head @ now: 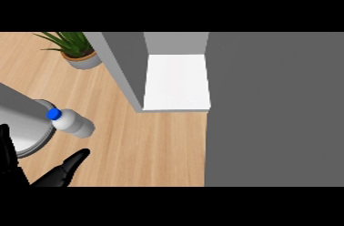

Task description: Pick up the bottled water, place it into the cabinet and close the cabinet

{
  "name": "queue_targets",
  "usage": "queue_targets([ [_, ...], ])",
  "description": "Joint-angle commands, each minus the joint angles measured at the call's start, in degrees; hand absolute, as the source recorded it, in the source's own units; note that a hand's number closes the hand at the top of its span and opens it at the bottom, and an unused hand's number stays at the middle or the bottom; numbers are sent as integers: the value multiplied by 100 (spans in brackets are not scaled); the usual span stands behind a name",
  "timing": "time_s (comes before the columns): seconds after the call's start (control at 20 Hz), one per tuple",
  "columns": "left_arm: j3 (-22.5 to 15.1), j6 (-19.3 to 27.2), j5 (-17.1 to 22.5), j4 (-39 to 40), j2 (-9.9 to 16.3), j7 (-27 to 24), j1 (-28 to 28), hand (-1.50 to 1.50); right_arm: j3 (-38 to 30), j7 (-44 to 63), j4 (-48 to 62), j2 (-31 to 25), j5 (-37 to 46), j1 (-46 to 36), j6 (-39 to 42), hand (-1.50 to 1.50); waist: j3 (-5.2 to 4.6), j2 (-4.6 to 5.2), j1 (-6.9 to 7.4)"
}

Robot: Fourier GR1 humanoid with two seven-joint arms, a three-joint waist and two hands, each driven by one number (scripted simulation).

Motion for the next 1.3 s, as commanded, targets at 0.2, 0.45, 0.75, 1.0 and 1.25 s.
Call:
queue_targets([
  [0.2, 516, 36, 1403, 1149, -4, -1118, -87, -150, -124, -43, -993, -70, -589, 848, 322, -150, -8, -7, -34],
  [0.45, 1047, -551, 1931, 1582, -3, -1649, 248, -150, 22, -77, -1190, 36, -301, 1011, 267, -150, -7, -3, 12],
  [0.75, 1829, -1250, 2654, 2657, 181, -1987, -131, -150, -327, -384, -1291, -155, -780, 1503, 565, -150, -7, 9, -12],
  [1.0, 1982, -1487, 2845, 4240, -1, -3026, -664, -150, -30, -1021, -1031, 104, -329, 2002, 798, -150, -9, 7, -93],
  [1.25, 2426, -1944, 3055, 5098, 82, -3472, -941, -150, -518, -1406, -1082, -125, -613, 2372, 1108, -150, -8, 6, -111],
])
